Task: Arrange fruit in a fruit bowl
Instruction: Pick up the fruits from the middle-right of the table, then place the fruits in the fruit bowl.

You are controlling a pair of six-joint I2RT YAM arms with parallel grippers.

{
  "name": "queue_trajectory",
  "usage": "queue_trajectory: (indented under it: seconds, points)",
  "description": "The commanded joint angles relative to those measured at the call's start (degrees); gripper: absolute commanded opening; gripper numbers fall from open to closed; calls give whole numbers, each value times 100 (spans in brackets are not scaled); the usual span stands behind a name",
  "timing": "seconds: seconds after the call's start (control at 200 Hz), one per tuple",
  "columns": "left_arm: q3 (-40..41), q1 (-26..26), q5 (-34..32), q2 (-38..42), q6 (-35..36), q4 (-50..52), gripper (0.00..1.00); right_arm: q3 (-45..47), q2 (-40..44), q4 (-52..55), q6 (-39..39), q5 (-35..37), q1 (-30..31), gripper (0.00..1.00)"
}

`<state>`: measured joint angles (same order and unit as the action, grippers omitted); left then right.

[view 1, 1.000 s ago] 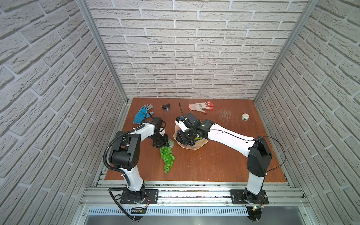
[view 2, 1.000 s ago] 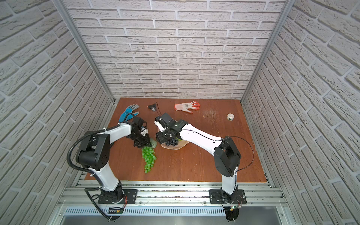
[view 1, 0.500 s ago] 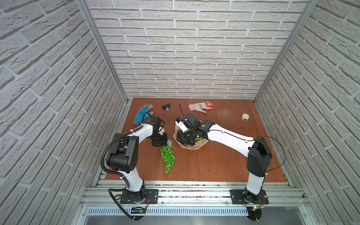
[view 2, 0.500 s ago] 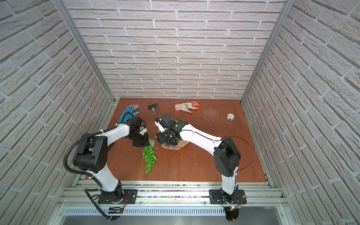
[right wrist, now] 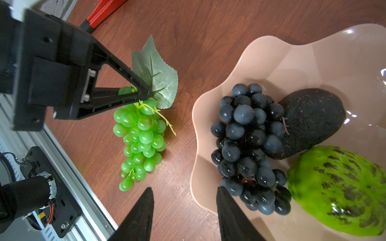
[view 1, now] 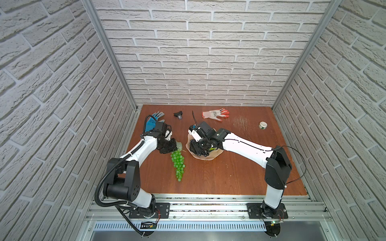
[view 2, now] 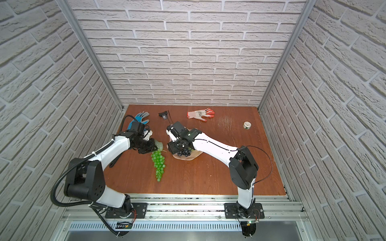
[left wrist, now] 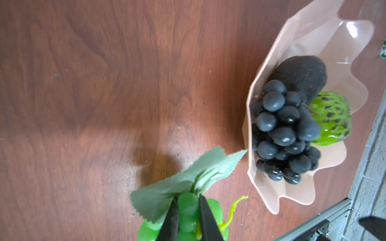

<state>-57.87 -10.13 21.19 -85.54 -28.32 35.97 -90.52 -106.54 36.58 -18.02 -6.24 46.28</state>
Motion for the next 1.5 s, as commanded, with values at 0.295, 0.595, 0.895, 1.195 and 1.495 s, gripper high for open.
queue_trajectory:
  seconds: [0.295, 0.595, 0.895, 1.195, 1.495]
  points:
    - [-41, 90, 20, 1275, -208, -189, 17, 84, 194, -32, 121, 216, 4, 51]
    - [-650, 90, 13, 1685, -273, 120, 17, 39, 460, 232, 152, 831, -5, 51]
    - [-1496, 47, 245, 1598, -529, 430, 17, 218, 868, 319, 315, 1506, -156, 51]
    - [-2367, -273, 475, 948, -968, 115, 17, 736, 1442, 524, 387, 1757, -534, 51]
    - [-3266, -828, 430, -78, -1226, -499, 17, 1451, 2058, 555, 283, 1774, -817, 52]
